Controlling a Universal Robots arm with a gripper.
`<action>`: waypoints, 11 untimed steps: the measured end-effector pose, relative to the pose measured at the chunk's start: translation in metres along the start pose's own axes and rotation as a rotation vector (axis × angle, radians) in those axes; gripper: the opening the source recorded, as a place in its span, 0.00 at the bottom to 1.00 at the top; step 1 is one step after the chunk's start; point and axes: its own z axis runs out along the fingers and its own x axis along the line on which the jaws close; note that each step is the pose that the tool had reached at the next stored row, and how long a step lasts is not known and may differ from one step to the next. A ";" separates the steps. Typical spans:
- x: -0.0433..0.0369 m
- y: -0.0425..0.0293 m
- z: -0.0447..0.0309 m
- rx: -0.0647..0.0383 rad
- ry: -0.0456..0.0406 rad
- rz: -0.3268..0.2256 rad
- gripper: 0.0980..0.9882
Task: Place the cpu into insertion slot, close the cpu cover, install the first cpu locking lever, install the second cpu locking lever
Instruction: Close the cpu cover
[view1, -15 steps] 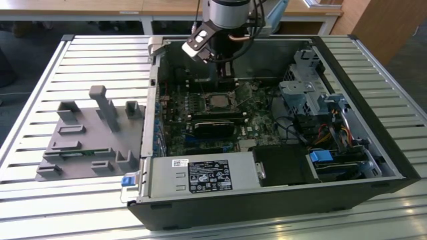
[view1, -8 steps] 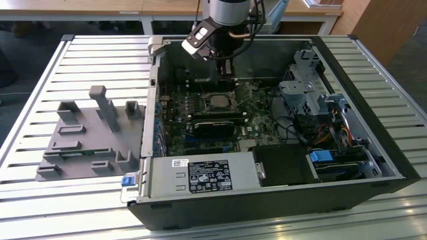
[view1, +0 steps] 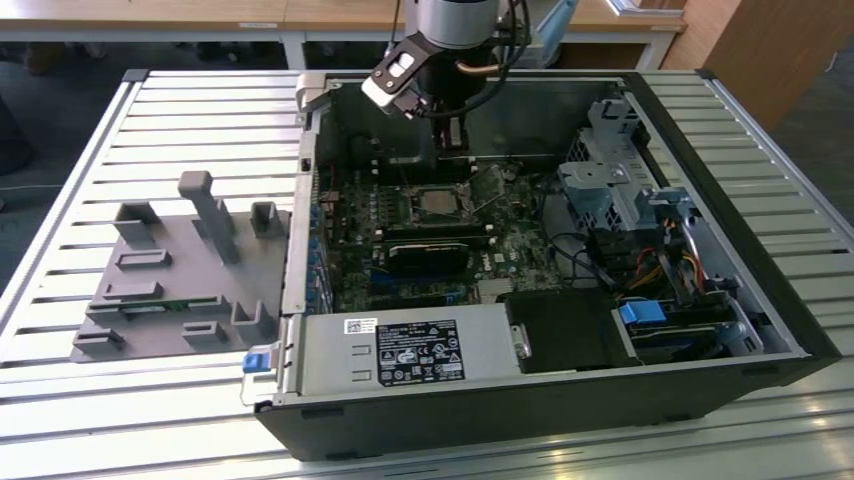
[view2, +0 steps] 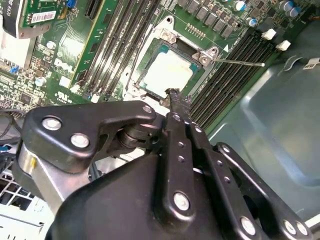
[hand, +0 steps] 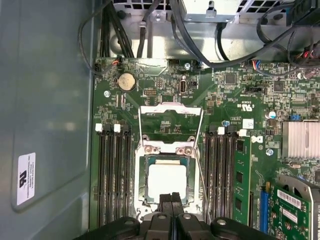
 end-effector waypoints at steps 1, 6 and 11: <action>0.0000 0.0021 0.0000 0.000 0.0012 0.000 0.01; -0.0001 0.0175 0.0004 0.000 0.0107 -0.008 0.01; -0.0002 0.0272 0.0006 0.000 0.0192 -0.014 0.01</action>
